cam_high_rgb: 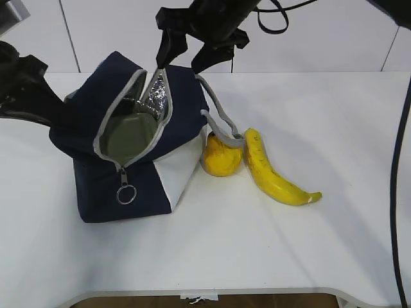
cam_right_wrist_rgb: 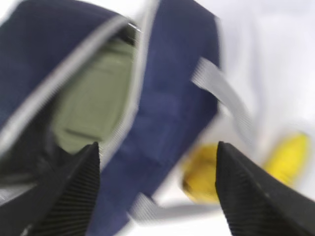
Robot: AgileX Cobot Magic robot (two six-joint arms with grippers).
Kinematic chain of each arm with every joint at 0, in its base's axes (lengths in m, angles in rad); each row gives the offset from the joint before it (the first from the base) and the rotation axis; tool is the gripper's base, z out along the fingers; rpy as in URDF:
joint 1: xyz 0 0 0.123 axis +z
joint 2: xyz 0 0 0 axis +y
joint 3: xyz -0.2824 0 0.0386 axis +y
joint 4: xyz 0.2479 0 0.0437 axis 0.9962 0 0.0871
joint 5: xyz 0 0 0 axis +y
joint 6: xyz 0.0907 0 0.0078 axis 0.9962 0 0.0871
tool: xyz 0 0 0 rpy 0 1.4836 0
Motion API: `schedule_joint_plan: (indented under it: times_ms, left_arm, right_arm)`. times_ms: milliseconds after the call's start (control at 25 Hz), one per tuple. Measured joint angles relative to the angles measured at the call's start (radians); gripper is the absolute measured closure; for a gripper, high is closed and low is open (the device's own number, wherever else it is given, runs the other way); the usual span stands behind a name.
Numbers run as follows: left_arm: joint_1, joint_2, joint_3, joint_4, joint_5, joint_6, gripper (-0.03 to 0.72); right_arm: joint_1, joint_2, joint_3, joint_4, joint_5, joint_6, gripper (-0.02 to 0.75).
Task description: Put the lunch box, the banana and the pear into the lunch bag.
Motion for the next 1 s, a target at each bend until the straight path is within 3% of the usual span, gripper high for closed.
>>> schedule_joint_plan:
  times_ms: [280, 360, 680, 1000]
  left_arm:
    - [0.000, 0.000, 0.000, 0.027, 0.010, 0.002, 0.691]
    - [0.000, 0.000, 0.000, 0.039, 0.013, 0.002, 0.691]
    - [0.000, 0.000, 0.000, 0.047, 0.020, 0.002, 0.691]
    - [0.000, 0.000, 0.000, 0.045, 0.023, 0.002, 0.691]
  right_arm:
    - [0.000, -0.136, 0.152, -0.116, 0.009, 0.003, 0.174]
    - [0.000, -0.235, 0.272, -0.219, 0.009, 0.009, 0.174]
    - [0.000, -0.376, 0.573, -0.388, 0.009, 0.029, 0.175]
    - [0.000, -0.308, 0.640, -0.439, 0.005, 0.072, 0.176]
